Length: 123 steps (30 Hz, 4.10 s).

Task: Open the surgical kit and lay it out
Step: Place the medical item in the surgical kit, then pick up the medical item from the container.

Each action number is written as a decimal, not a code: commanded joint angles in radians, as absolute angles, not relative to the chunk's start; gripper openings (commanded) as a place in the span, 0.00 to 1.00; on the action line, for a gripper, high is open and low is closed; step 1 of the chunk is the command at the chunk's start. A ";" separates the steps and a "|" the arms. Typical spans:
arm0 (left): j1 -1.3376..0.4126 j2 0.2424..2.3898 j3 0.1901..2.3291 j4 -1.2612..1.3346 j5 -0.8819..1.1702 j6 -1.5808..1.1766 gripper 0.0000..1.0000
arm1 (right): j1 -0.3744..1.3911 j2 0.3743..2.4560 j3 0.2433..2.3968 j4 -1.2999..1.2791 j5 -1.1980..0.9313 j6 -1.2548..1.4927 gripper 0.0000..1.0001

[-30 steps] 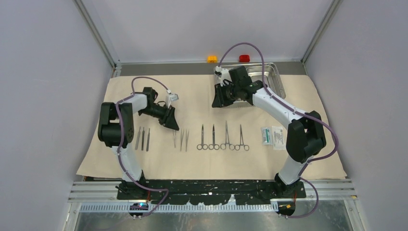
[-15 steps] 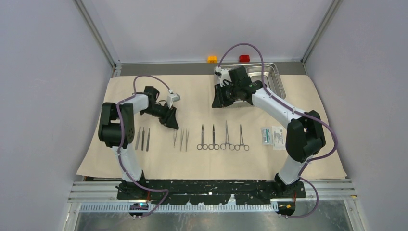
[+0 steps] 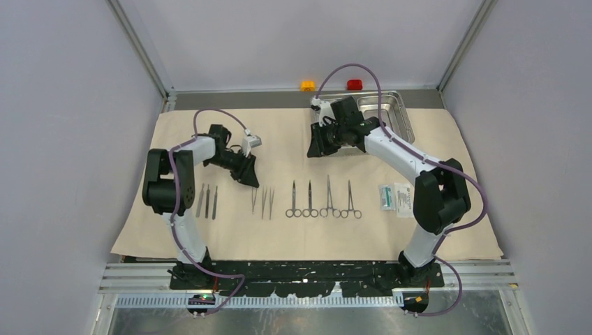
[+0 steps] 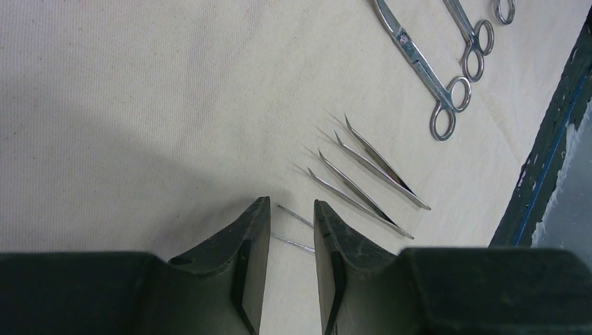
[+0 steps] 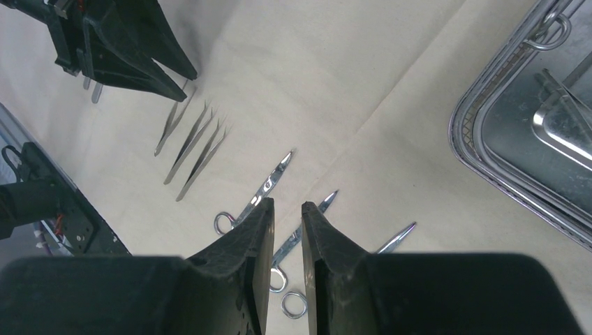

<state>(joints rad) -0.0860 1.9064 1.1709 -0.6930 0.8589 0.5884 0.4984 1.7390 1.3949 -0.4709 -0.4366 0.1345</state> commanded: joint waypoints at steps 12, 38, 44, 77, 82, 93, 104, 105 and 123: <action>-0.092 1.716 1.090 -0.712 0.880 0.679 0.31 | 0.503 1.746 1.431 -0.434 -0.447 0.135 0.26; -0.183 1.720 1.008 -0.751 0.734 0.782 0.30 | 0.505 1.726 1.406 -0.432 -0.435 0.128 0.26; -0.192 1.725 0.996 -0.761 0.729 0.775 0.30 | 0.505 1.724 1.402 -0.429 -0.434 0.130 0.26; -0.203 1.644 0.974 -0.736 0.765 0.653 0.29 | 0.504 1.717 1.395 -0.421 -0.432 0.135 0.26; -0.202 1.617 0.993 -0.706 0.761 0.605 0.29 | 0.503 1.710 1.411 -0.429 -0.348 0.133 0.27; -0.184 1.510 1.044 -0.529 0.655 0.368 0.32 | 0.324 1.838 1.623 -0.472 -0.096 0.153 0.43; -0.184 1.507 1.190 -0.561 0.595 0.355 0.50 | 0.272 2.148 1.983 -0.595 -0.045 0.015 0.48; -0.184 1.512 1.208 -0.571 0.594 0.355 0.53 | 0.269 2.169 2.008 -0.615 -0.051 0.008 0.49; -0.184 1.705 1.490 -0.832 0.592 0.470 0.67 | 0.264 2.310 2.240 -0.932 -0.160 -0.286 0.66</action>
<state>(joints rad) -0.1879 1.6787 1.4136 -0.7506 0.5831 0.4313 0.2661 2.2787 2.1490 -0.8284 -0.0906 -0.2096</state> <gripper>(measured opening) 0.671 0.648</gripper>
